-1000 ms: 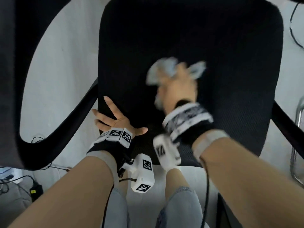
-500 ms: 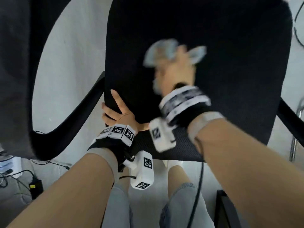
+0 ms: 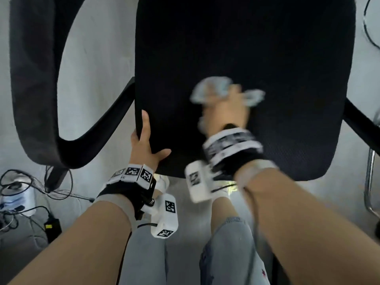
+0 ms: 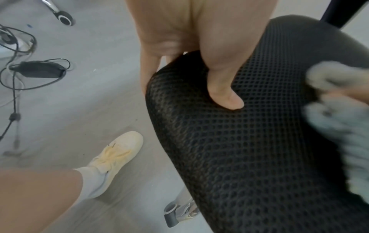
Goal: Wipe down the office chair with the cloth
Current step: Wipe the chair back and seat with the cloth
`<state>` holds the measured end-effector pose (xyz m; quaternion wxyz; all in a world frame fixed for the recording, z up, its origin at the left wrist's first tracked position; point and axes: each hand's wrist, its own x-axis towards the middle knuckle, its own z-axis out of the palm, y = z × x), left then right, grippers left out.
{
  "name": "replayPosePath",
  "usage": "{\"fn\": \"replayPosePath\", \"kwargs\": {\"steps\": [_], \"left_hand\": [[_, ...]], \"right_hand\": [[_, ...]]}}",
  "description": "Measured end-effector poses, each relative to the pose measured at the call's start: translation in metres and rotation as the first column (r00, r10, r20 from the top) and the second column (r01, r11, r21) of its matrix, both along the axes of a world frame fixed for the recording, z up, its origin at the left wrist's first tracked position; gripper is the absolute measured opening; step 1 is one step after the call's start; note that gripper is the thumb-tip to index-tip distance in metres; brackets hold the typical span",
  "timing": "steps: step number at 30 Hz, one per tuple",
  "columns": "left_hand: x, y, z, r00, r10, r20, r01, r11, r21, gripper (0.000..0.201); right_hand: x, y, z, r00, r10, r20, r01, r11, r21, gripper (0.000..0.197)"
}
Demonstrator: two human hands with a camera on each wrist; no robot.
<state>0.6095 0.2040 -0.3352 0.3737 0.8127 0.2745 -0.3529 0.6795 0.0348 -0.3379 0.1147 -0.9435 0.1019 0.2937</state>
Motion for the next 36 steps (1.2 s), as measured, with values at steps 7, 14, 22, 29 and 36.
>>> {"fn": "replayPosePath", "kwargs": {"steps": [7, 14, 22, 29, 36], "left_hand": [[0.000, -0.002, 0.001, 0.999, -0.039, -0.022, 0.039, 0.999, 0.024, 0.103], [-0.003, -0.009, -0.004, 1.000, -0.012, -0.028, 0.014, 0.997, 0.079, 0.103], [-0.001, -0.005, -0.001, 0.996, -0.083, -0.029, 0.086, 0.993, 0.083, 0.105], [-0.004, -0.031, 0.005, 0.978, -0.209, -0.027, 0.207, 0.929, 0.307, 0.097], [-0.007, -0.032, 0.002, 0.859, -0.498, -0.122, 0.511, 0.810, 0.289, 0.113]], "right_hand": [[-0.016, -0.006, 0.000, 0.889, 0.454, 0.054, -0.457, 0.886, 0.079, 0.057], [-0.024, 0.027, -0.002, 0.991, 0.126, 0.054, -0.128, 0.991, 0.043, 0.054], [-0.070, -0.061, 0.007, 0.956, 0.216, 0.201, -0.246, 0.960, 0.137, 0.048], [-0.103, -0.118, -0.004, 0.848, -0.485, 0.211, 0.501, 0.865, -0.025, 0.042], [-0.113, -0.085, 0.001, 0.910, 0.337, 0.240, -0.379, 0.911, 0.160, 0.055]]}}
